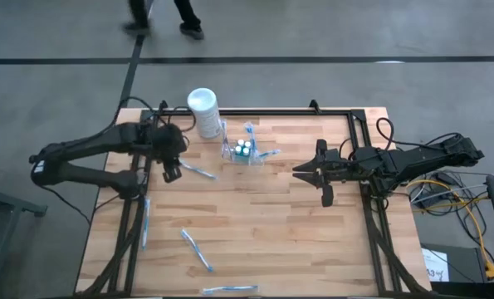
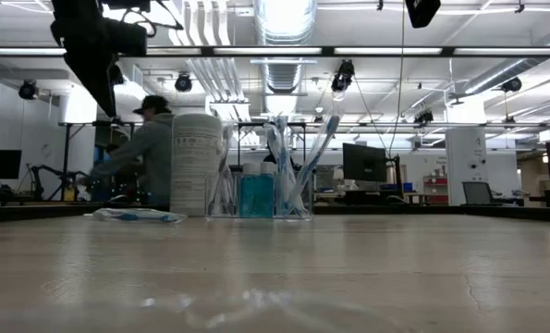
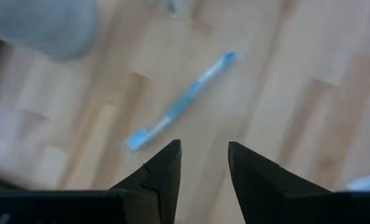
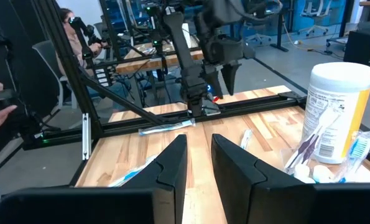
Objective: Pick & Place toothbrushing station
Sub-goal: Put the blue toothbrush into the right of the transparent organizer
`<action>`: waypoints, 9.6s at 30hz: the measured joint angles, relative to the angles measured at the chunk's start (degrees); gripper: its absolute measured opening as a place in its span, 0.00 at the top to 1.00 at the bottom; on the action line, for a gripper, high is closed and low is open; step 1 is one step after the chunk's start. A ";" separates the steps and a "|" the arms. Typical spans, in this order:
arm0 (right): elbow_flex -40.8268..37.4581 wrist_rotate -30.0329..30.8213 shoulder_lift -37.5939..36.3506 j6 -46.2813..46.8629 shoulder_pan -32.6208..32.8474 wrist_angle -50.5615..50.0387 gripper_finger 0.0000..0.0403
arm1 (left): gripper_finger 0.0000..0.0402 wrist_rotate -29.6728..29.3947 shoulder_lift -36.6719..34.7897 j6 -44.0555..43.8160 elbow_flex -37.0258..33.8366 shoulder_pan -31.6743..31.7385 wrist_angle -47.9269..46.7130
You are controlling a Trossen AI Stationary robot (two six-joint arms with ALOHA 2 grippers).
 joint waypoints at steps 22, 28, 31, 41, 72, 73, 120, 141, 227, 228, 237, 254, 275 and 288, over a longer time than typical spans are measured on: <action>-0.02 0.00 -0.04 0.01 0.00 0.00 0.83 | 0.66 5.88 11.85 21.97 -0.90 20.67 -2.97; -0.02 0.00 -0.04 0.01 0.00 0.01 0.82 | 0.66 6.60 12.24 26.71 -0.90 21.59 2.47; -0.02 0.00 -0.04 0.02 0.00 0.00 0.81 | 0.66 10.85 12.24 30.26 -0.94 22.45 3.67; -0.02 0.00 -0.04 0.00 0.01 0.00 0.81 | 0.64 12.19 12.26 35.39 -10.41 27.56 6.19; -0.02 0.00 0.02 0.00 0.01 0.00 0.83 | 0.44 8.66 20.47 48.13 -16.68 27.84 20.52; -0.02 -0.02 0.02 0.00 0.00 0.00 0.83 | 0.44 8.65 20.99 48.12 -16.70 27.84 20.91; -0.02 0.00 0.00 0.02 0.00 0.00 0.83 | 0.44 5.30 24.98 43.79 -13.27 23.78 21.87; -0.02 0.00 -0.07 0.00 0.00 0.00 0.82 | 0.50 5.12 24.73 41.89 -20.16 25.28 25.60; -0.02 0.00 0.00 0.02 0.02 0.00 0.82 | 0.87 27.23 1.09 27.06 -2.59 20.01 24.46; -0.02 0.00 0.00 0.02 0.00 0.00 0.82 | 0.87 27.21 1.09 26.89 -2.60 19.92 23.86; -0.02 0.00 0.00 0.01 0.00 0.01 0.81 | 0.87 25.47 1.36 26.35 -2.67 19.80 22.18; -0.02 0.00 0.00 0.01 0.01 0.00 0.83 | 0.87 25.06 1.33 25.58 -2.67 15.23 16.76; -0.02 -0.02 -0.12 2.45 0.00 0.01 0.83 | 0.87 0.32 10.15 19.83 18.28 -6.32 -4.15; -0.02 -0.02 0.26 3.50 -0.02 -0.02 0.80 | 0.87 -8.32 25.96 20.36 32.73 -7.06 -22.79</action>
